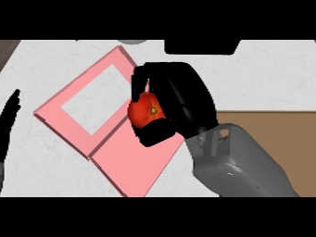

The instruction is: Pick the tomato from the tray and place it in the cardboard box

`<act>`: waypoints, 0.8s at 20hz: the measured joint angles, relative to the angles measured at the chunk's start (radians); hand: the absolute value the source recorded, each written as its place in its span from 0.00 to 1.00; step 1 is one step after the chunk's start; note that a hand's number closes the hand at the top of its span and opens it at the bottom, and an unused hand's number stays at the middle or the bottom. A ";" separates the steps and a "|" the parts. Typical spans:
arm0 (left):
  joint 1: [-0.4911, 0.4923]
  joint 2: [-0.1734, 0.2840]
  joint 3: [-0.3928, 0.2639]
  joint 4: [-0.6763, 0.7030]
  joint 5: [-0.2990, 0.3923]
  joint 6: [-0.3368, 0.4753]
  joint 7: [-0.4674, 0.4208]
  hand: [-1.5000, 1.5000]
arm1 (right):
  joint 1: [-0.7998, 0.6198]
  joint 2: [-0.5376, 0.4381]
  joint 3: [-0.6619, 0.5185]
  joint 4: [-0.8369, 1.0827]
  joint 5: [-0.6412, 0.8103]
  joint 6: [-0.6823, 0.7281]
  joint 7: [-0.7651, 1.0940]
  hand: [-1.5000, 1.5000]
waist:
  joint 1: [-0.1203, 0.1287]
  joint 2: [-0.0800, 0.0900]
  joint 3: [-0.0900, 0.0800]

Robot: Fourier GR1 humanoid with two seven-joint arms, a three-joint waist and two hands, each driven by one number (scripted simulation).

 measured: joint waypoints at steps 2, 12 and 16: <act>-0.010 -0.014 -0.010 -0.004 -0.016 0.010 0.013 0.50 | -0.047 0.029 0.007 0.101 -0.006 -0.046 -0.016 1.00 | 0.001 0.001 0.000; -0.064 -0.035 -0.008 0.044 -0.042 0.001 0.006 0.50 | -0.244 0.072 0.108 0.557 -0.115 -0.297 -0.039 0.00 | 0.017 0.005 0.000; -0.066 -0.040 -0.016 0.019 -0.053 0.000 0.023 0.50 | -0.268 0.074 0.150 0.670 -0.244 -0.371 -0.050 0.00 | 0.030 0.007 0.000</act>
